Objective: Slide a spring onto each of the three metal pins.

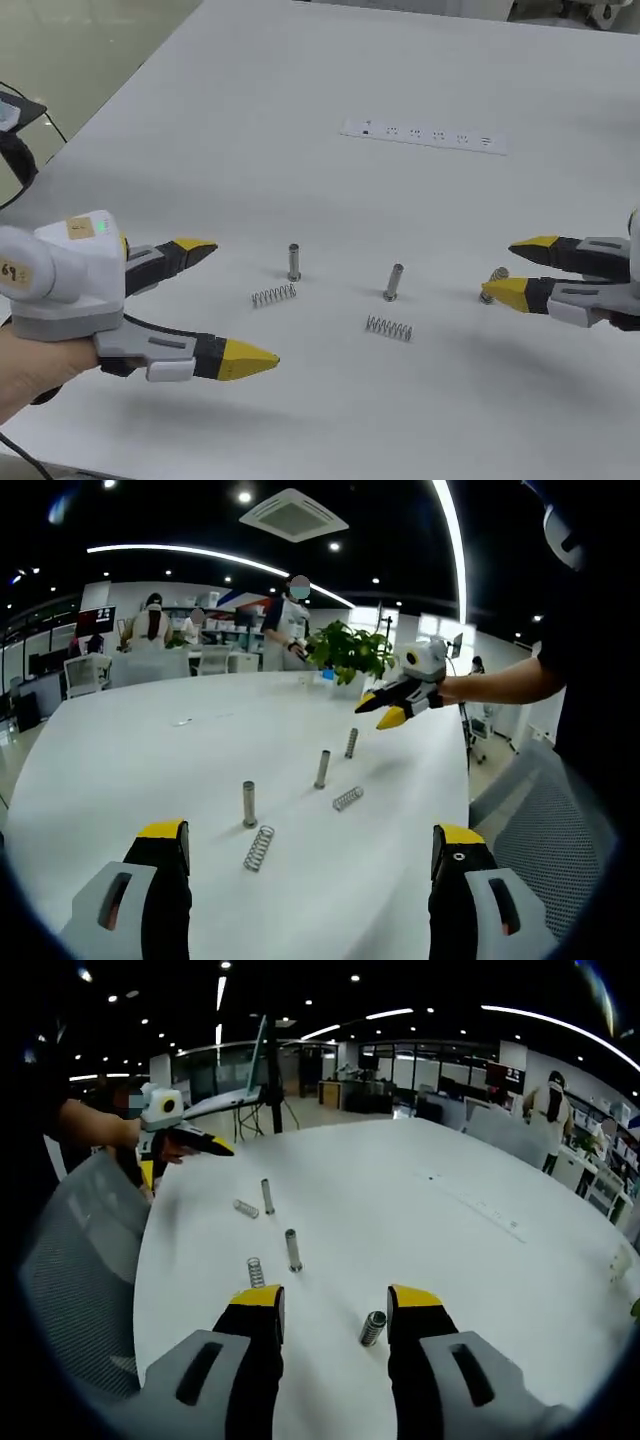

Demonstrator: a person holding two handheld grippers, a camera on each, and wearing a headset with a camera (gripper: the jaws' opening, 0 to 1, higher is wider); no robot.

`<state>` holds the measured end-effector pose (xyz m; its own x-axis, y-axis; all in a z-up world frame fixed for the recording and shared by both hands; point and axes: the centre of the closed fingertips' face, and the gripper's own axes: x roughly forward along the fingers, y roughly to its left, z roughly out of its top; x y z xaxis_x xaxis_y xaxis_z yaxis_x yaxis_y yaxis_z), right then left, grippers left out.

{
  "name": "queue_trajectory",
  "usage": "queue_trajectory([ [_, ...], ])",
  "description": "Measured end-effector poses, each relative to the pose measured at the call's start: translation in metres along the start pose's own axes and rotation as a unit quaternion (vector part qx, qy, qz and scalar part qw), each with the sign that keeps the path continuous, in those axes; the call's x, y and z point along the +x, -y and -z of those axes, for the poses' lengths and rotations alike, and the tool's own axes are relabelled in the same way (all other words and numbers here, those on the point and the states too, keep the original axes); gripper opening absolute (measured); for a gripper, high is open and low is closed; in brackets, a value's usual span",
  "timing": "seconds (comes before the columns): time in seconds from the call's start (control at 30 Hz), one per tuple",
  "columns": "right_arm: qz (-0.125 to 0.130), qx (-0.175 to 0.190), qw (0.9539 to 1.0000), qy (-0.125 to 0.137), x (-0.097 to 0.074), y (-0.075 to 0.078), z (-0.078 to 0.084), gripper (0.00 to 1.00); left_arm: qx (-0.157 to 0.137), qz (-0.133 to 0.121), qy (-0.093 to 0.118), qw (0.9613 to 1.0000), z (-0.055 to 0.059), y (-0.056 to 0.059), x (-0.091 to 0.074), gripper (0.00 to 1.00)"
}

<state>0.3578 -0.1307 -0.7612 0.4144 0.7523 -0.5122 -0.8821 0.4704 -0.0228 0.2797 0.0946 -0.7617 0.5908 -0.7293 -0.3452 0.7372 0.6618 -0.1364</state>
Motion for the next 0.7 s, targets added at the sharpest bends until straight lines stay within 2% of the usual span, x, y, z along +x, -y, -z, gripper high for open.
queue_trajectory([
  [0.23,-0.003,0.002,0.9997,0.025,-0.006,-0.012,-0.011,0.40,0.000,0.000,0.004,1.0000,-0.004,-0.001,0.001,0.98],
  [0.37,-0.015,0.021,0.9988,0.041,-0.008,-0.021,-0.016,0.42,0.000,0.001,0.003,1.0000,-0.005,0.000,0.001,0.98],
  [0.53,-0.018,0.022,0.9988,0.040,-0.007,-0.028,-0.012,0.42,0.000,0.002,0.003,1.0000,-0.005,0.000,0.001,0.98],
  [0.7,-0.030,0.039,0.9980,0.040,-0.007,-0.039,-0.004,0.42,0.001,0.002,0.003,1.0000,-0.006,0.000,0.000,0.98],
])
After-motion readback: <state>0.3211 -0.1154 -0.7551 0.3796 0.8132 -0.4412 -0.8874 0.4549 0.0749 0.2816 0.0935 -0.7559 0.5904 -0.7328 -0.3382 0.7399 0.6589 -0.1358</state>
